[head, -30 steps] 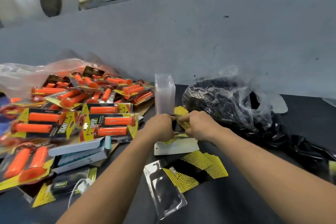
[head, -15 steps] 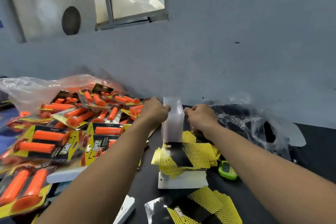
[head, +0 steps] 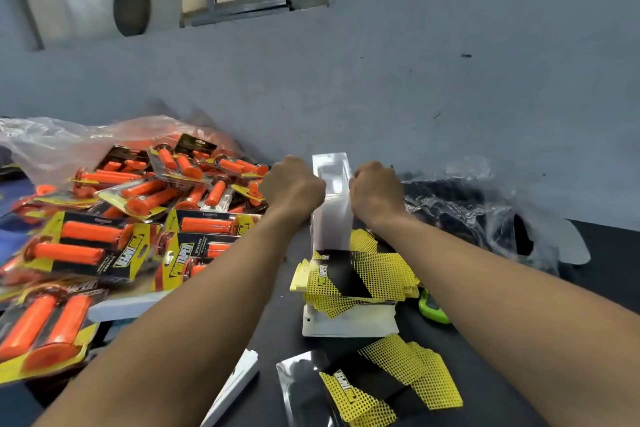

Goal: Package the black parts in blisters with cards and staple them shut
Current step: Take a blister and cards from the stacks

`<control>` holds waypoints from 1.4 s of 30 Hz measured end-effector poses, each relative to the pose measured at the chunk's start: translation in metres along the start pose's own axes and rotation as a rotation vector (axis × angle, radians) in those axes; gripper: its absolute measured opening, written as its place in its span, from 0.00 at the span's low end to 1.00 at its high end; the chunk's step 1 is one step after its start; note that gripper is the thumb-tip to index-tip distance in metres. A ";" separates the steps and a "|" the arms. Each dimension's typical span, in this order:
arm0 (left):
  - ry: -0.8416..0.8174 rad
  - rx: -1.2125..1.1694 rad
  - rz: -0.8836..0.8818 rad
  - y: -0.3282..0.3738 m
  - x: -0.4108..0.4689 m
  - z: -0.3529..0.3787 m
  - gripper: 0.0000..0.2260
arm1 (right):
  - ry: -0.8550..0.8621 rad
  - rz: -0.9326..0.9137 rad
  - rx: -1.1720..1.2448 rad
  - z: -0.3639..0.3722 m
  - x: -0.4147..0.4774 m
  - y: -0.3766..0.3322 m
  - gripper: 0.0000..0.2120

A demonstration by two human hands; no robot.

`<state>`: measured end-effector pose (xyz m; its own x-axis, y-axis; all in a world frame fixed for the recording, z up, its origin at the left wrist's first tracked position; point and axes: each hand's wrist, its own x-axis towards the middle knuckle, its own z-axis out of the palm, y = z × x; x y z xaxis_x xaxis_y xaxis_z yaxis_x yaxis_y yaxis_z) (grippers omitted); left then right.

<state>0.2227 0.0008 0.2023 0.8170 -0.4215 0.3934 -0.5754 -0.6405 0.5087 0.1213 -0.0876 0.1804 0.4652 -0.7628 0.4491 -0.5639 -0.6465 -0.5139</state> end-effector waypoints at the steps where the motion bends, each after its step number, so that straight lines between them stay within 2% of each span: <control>1: 0.005 -0.061 -0.043 -0.001 0.000 0.000 0.07 | 0.016 -0.004 -0.002 -0.002 -0.002 -0.001 0.13; 4: -0.022 -0.339 -0.131 -0.006 0.000 -0.001 0.07 | 0.103 0.047 0.152 -0.008 -0.005 -0.003 0.18; 6: -0.060 -0.523 -0.154 -0.010 -0.002 0.000 0.08 | 0.142 0.141 0.279 -0.013 -0.005 -0.004 0.16; 8: -0.109 -0.679 -0.181 -0.009 -0.006 0.001 0.04 | 0.126 0.194 0.364 -0.018 -0.008 -0.003 0.15; 11: -0.248 -0.997 -0.277 -0.003 -0.015 0.000 0.07 | 0.074 0.237 0.547 -0.020 -0.019 0.001 0.14; 15: -0.177 -0.996 -0.197 -0.001 -0.029 -0.004 0.05 | -0.018 0.302 0.876 -0.034 -0.045 0.007 0.09; 18: -0.129 -0.886 -0.044 -0.002 -0.052 -0.010 0.09 | -0.119 0.319 0.932 -0.050 -0.073 0.017 0.06; 22: -0.242 -0.744 0.111 -0.003 -0.095 -0.022 0.10 | -0.076 0.342 0.836 -0.072 -0.119 0.043 0.06; 25: -0.378 -0.709 0.131 -0.001 -0.140 -0.021 0.08 | -0.072 0.396 0.794 -0.081 -0.163 0.068 0.08; 29: -0.479 -0.646 0.154 0.000 -0.202 0.002 0.05 | -0.095 0.450 0.695 -0.094 -0.223 0.107 0.11; 33: -0.502 -0.695 0.138 -0.001 -0.261 0.033 0.06 | -0.112 0.465 0.482 -0.105 -0.271 0.139 0.10; 36: -0.503 -0.739 0.073 -0.001 -0.291 0.054 0.07 | -0.187 0.432 0.300 -0.111 -0.291 0.150 0.09; 39: -0.488 -0.673 0.034 -0.004 -0.308 0.070 0.07 | -0.097 0.365 0.116 -0.119 -0.306 0.158 0.04; 42: -0.472 -0.651 -0.002 -0.010 -0.319 0.080 0.08 | 0.115 0.303 -0.204 -0.134 -0.327 0.168 0.27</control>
<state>-0.0288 0.0906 0.0106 0.6640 -0.7409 0.1011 -0.3618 -0.2000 0.9106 -0.2173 0.0548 0.0454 0.1835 -0.9047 0.3845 -0.7939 -0.3670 -0.4847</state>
